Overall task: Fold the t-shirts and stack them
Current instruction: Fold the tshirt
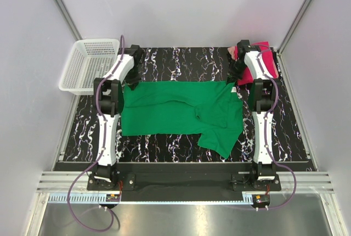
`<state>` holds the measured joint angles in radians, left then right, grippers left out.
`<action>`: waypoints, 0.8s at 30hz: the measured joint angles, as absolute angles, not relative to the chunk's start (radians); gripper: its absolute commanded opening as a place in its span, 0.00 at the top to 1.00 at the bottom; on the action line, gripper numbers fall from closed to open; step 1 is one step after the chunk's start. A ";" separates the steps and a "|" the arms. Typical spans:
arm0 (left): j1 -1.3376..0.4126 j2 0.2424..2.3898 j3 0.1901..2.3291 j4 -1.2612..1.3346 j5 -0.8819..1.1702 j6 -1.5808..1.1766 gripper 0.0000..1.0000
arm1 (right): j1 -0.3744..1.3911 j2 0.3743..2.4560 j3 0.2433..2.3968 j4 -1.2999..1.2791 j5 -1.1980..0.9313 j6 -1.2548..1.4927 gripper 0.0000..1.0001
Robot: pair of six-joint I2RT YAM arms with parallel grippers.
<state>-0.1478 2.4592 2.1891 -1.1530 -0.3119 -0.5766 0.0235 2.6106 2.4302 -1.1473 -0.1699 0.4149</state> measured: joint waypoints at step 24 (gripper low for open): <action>-0.079 2.483 2.251 -1.236 -0.230 -0.600 0.60 | 0.023 2.647 2.513 -1.222 -0.137 0.420 0.76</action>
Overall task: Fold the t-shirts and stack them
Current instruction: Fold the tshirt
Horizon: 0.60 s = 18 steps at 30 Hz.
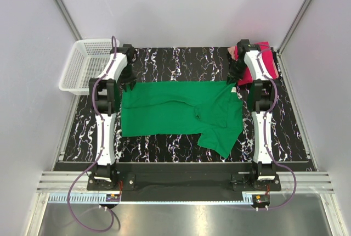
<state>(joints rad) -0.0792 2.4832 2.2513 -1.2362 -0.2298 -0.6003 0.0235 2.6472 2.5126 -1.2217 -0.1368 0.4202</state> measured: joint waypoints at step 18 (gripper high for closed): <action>-0.078 2.244 2.123 -1.230 -0.231 -0.599 0.60 | 0.023 2.519 2.520 -1.141 -0.171 0.429 0.74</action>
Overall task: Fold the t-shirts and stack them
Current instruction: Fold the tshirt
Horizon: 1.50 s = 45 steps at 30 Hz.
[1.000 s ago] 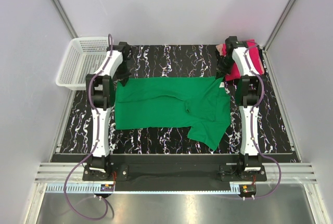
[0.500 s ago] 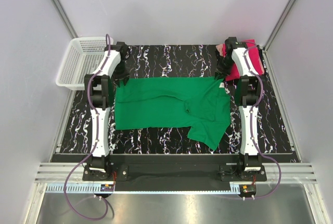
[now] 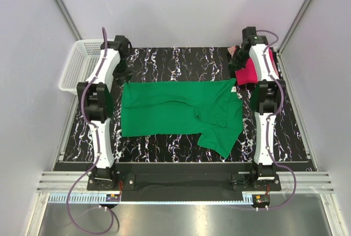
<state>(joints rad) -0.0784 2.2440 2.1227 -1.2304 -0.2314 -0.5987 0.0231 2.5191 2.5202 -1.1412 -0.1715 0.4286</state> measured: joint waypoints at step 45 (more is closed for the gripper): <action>-0.243 0.759 0.950 -1.188 0.044 -0.648 0.47 | 0.047 0.507 0.911 -0.735 -0.760 1.227 0.00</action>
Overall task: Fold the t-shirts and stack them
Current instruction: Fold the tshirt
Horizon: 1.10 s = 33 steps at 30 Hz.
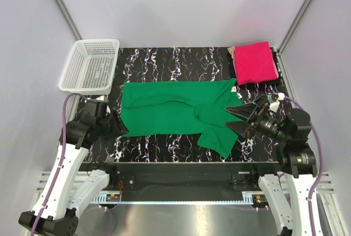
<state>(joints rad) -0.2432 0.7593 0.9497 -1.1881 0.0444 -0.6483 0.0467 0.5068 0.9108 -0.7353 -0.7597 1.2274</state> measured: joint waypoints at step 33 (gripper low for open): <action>-0.295 0.849 1.043 -1.222 -0.131 -0.841 0.55 | 0.131 0.912 1.311 -1.137 -0.672 0.641 0.00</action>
